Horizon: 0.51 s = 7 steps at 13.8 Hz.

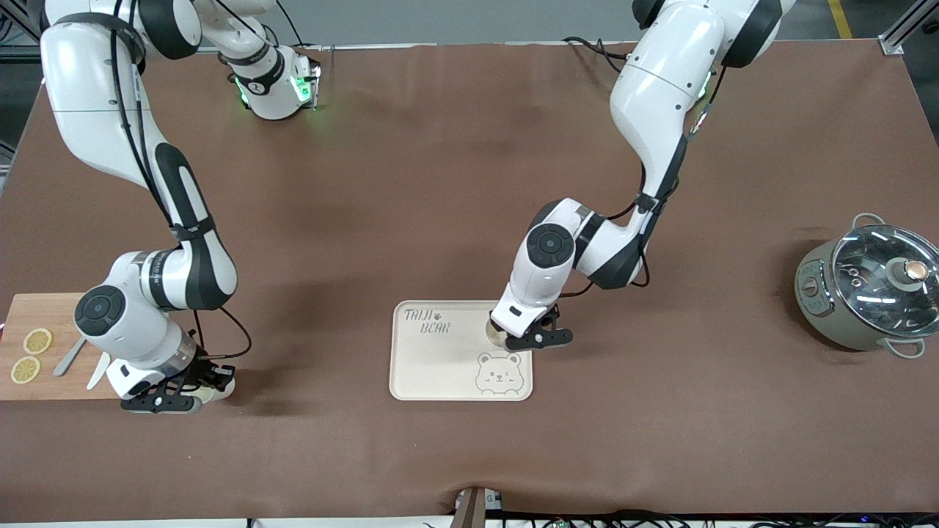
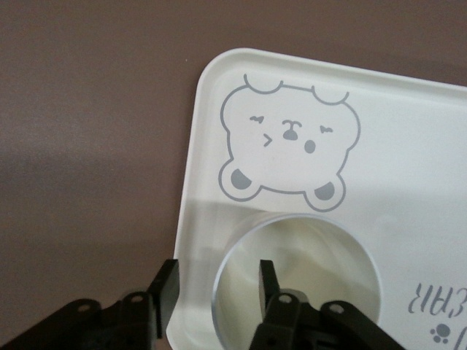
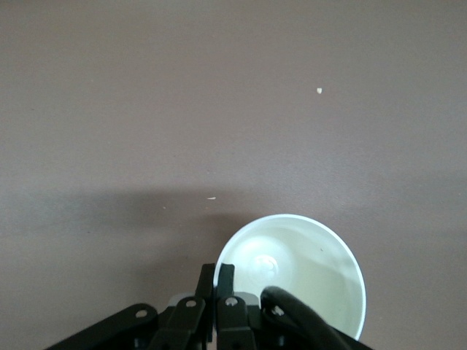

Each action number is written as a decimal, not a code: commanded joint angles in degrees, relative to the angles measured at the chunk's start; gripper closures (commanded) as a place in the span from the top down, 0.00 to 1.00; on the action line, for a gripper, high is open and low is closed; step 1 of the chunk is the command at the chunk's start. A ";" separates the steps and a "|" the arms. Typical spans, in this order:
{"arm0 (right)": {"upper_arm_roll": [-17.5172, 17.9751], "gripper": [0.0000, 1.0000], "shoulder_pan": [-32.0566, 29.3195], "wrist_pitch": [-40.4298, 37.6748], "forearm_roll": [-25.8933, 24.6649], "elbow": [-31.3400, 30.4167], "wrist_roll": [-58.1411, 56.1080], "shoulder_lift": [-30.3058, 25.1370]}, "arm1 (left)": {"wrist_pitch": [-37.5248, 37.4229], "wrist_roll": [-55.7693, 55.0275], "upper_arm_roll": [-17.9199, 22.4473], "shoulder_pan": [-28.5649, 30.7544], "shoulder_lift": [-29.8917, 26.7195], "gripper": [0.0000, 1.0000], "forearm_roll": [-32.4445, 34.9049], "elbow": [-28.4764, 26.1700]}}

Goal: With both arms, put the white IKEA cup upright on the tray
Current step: 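Lower the cup onto the tray while the right gripper grasps its cup, then open the left gripper and withdraw while the right gripper carries its cup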

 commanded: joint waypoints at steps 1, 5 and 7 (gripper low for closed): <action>0.24 0.00 1.77 -0.67 0.18 2.86 -0.40 -0.01 | -0.57 -2.00 0.57 0.07 0.10 1.00 1.71 1.73; 0.24 0.00 5.63 -1.20 0.36 5.06 0.12 -0.18 | -1.62 -1.91 0.48 1.56 -2.44 1.00 1.10 1.64; 0.15 0.00 8.79 -3.91 -0.25 6.81 2.92 -0.01 | -5.21 -1.39 0.39 3.40 -4.02 1.00 1.18 1.64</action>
